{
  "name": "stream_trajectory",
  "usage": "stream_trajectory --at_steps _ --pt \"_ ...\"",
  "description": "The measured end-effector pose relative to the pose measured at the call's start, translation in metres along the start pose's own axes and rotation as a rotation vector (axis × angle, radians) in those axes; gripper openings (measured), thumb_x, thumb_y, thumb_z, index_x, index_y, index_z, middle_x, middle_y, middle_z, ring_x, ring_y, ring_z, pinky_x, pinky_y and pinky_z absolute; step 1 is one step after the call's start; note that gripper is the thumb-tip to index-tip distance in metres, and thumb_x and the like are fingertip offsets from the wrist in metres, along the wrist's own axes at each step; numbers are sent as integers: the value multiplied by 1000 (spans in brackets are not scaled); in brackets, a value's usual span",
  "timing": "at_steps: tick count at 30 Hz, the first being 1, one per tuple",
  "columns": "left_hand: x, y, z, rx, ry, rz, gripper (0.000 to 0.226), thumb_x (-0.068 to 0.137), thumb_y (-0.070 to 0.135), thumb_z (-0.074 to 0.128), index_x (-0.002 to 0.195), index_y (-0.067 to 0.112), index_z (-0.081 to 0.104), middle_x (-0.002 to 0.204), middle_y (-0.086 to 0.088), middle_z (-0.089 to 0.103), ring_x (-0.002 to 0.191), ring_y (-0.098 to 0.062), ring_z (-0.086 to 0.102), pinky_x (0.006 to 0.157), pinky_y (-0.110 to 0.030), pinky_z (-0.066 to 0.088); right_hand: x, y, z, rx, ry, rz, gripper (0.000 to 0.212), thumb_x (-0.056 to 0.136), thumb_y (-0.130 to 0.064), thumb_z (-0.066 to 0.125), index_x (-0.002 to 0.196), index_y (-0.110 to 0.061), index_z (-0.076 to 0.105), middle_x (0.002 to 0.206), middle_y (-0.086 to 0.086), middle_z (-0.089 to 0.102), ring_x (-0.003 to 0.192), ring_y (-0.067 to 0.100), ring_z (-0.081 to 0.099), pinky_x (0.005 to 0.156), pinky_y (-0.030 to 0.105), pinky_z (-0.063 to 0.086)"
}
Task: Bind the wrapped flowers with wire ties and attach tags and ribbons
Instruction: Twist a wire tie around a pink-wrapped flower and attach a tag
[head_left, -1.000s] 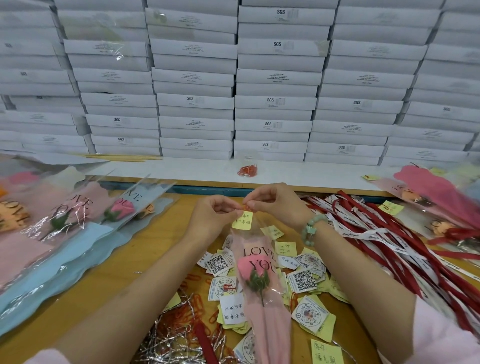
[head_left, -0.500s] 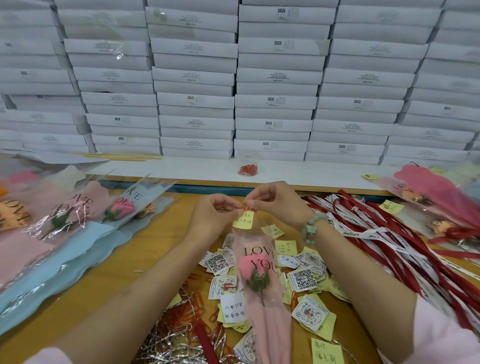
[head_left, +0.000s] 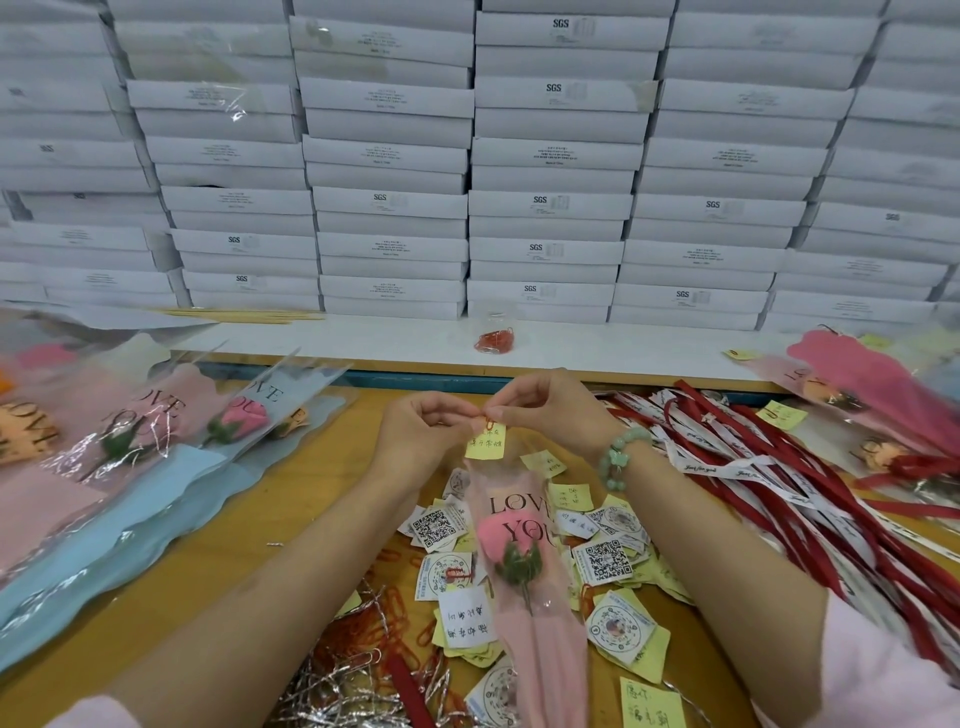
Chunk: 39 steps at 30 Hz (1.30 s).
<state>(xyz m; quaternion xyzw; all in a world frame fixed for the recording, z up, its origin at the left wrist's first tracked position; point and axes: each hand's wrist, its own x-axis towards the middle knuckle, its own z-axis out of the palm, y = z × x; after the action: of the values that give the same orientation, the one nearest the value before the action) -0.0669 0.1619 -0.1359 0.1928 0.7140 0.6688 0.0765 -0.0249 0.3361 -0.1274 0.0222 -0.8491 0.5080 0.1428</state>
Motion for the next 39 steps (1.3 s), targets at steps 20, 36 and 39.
stream_trajectory --at_steps 20,36,39 --pt "1 11 2 52 12 2 19 94 25 63 111 18 65 114 2 65 111 -16 59 94 -33 51 -9 -11 -4 148 -17 199 5 88 -16 70 92 -16 73 88 0 77 80 8 71 95 43 50" --pt "-98 33 -18 -203 -445 -367 93 63 16 81 143 17 33 108 -8 74 98 -23 72 84 -33 59 -3 -46 -27 284 147 152 9 90 -15 68 83 -19 71 90 -6 77 85 11 71 81 32 55" --pt "-104 33 -14 -206 -491 -374 64 77 1 73 133 15 46 104 -12 75 96 -26 72 79 -32 60 -4 -47 -28 218 164 138 4 91 -14 66 89 -15 69 86 -9 76 79 5 71 65 20 53"
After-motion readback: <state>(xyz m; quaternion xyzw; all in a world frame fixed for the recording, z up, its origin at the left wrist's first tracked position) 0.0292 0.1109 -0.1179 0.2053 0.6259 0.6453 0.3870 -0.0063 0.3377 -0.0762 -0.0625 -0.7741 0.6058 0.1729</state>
